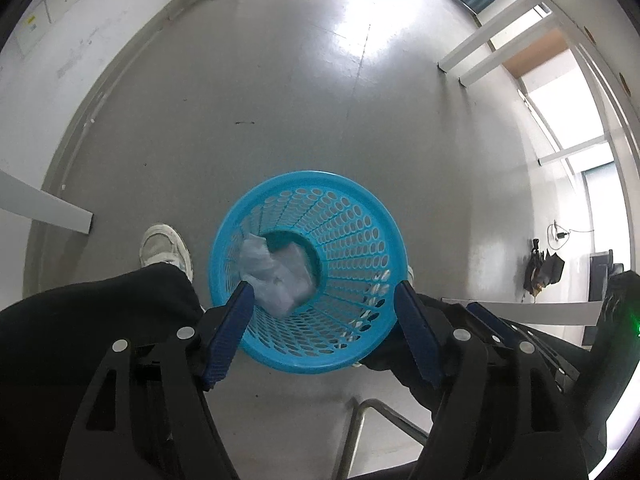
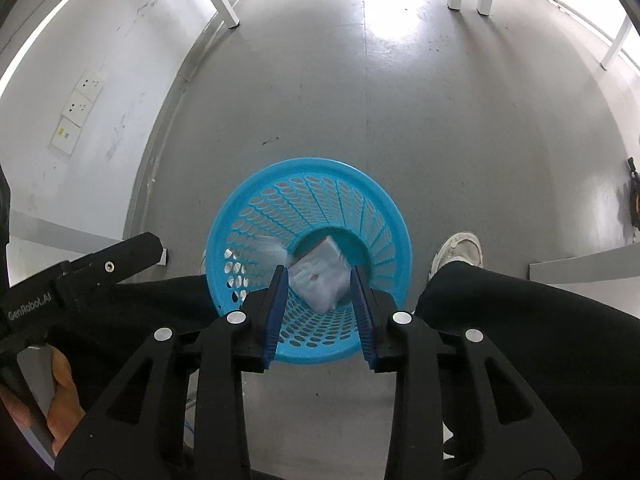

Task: Collect trash
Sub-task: 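Open both tools to drop the white paper bag into the blue basket, then raise both tools back over the table toward the remaining trash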

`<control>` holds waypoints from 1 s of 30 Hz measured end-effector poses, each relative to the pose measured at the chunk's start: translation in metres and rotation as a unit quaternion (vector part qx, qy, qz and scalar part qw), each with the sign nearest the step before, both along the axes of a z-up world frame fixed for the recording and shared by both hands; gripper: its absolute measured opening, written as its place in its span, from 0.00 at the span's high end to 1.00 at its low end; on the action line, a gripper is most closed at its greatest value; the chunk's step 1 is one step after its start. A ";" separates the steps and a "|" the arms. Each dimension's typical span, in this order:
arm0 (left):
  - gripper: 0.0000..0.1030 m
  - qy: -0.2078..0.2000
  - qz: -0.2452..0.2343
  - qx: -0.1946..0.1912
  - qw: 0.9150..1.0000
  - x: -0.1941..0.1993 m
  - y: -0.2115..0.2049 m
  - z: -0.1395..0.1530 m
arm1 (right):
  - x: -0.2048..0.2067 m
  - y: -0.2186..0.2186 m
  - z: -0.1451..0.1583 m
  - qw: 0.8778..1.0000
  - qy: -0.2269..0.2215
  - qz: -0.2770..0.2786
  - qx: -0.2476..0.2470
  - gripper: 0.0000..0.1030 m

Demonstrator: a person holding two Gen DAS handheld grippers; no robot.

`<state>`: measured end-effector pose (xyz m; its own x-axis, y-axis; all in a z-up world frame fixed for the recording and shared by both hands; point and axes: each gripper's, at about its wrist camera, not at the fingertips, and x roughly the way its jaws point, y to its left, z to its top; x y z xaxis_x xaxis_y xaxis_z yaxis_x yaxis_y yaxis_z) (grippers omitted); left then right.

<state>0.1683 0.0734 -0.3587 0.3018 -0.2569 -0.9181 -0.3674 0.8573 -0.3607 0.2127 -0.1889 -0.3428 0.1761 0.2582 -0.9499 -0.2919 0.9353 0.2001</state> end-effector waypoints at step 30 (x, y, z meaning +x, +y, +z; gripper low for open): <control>0.20 -0.101 -0.035 0.095 0.990 -0.114 -0.012 0.119 | -0.116 -0.049 0.133 0.993 -0.100 0.059 0.036 0.37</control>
